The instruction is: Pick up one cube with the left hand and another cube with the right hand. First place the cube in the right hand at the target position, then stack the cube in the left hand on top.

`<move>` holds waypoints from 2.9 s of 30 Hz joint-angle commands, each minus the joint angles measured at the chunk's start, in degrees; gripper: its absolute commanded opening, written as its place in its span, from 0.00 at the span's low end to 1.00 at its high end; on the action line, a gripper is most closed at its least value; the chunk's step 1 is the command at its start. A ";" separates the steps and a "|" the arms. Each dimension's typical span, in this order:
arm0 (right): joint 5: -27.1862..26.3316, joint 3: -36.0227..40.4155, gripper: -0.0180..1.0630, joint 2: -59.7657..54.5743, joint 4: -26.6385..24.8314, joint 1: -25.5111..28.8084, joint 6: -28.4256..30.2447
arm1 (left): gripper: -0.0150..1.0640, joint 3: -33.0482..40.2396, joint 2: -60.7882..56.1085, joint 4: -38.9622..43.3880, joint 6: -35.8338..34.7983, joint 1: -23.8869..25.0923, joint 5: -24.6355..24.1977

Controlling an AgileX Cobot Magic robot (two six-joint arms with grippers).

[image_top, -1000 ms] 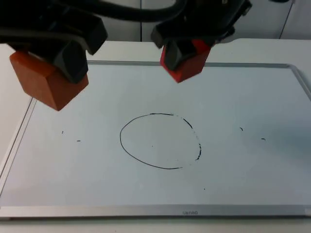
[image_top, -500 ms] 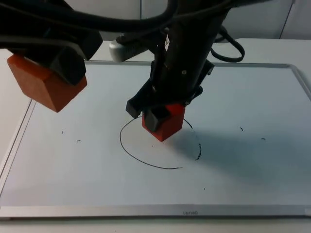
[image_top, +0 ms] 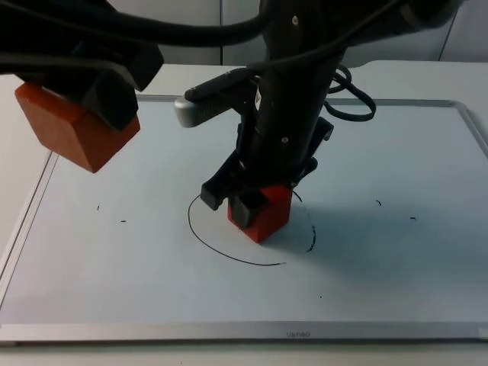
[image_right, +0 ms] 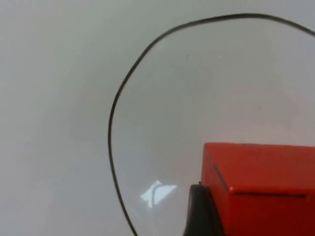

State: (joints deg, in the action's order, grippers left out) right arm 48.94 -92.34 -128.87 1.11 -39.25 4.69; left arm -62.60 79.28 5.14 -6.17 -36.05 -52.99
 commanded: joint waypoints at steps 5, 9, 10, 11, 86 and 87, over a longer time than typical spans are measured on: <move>-0.62 -0.48 0.01 -0.03 0.58 -0.08 -0.22 | 0.01 0.27 -0.60 -0.59 -0.28 -0.42 0.84; -0.80 -0.48 0.06 -0.03 0.33 -0.08 -0.22 | 0.01 0.27 -0.60 -0.69 -0.28 -0.42 0.84; -0.80 -0.48 0.11 -0.03 0.10 -0.08 -0.22 | 0.01 0.27 -0.60 -0.69 -0.28 -0.42 0.84; -0.80 -0.48 0.11 -0.03 0.10 -0.08 -0.22 | 0.01 0.27 -0.60 -0.69 -0.28 -0.42 0.84; -3.26 36.37 0.75 94.64 3.71 -0.08 -0.19 | 0.01 -22.80 33.48 -12.94 15.18 -0.42 7.63; -3.26 36.37 0.75 94.64 3.71 -0.08 -0.19 | 0.01 -22.80 33.48 -12.94 15.18 -0.42 7.63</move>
State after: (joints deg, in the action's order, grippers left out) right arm 45.87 -56.36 -34.89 4.56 -39.25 5.11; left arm -84.66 112.79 -7.01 8.90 -36.05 -45.89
